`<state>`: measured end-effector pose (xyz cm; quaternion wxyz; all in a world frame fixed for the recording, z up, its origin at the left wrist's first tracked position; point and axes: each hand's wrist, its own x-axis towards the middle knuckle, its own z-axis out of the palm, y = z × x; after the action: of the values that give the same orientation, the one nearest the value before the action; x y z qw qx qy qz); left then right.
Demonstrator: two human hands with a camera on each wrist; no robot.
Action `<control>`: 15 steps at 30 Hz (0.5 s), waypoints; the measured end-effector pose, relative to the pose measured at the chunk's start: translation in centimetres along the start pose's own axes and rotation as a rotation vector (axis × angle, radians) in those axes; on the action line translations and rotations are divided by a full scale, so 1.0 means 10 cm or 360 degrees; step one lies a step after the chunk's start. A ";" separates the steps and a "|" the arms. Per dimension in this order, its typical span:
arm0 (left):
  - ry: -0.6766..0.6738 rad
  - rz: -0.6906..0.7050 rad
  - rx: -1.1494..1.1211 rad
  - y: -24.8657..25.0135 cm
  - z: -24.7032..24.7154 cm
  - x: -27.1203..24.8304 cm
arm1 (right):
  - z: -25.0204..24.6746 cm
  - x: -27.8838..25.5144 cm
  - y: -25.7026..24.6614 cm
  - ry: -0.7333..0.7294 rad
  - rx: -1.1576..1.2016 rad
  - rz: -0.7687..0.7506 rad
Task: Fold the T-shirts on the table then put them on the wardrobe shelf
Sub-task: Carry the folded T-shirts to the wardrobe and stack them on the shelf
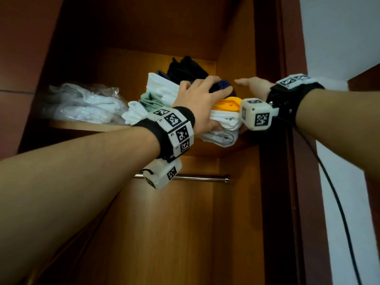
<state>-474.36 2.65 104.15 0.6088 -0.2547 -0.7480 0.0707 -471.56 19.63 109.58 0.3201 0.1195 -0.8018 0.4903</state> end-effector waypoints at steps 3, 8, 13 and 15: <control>-0.0031 -0.0073 -0.0034 0.03 0.00 0.10 | 0.02 -0.07 0.05 0.0196 0.0313 0.0133; -0.0011 -0.0214 -0.0290 0.10 0.02 0.24 | 0.05 -0.27 0.20 0.0105 0.0695 0.0362; 0.0061 -0.0284 -0.0543 0.16 0.02 0.29 | 0.08 -0.47 0.31 0.0033 0.0609 0.0327; 0.0049 -0.0233 -0.0666 0.14 0.04 0.25 | 0.13 -0.52 0.33 -0.0003 0.0525 0.0314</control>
<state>-474.61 5.14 105.67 0.5576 -0.3217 -0.7534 -0.1343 -469.81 19.51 103.55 0.2458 0.0916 -0.7188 0.6439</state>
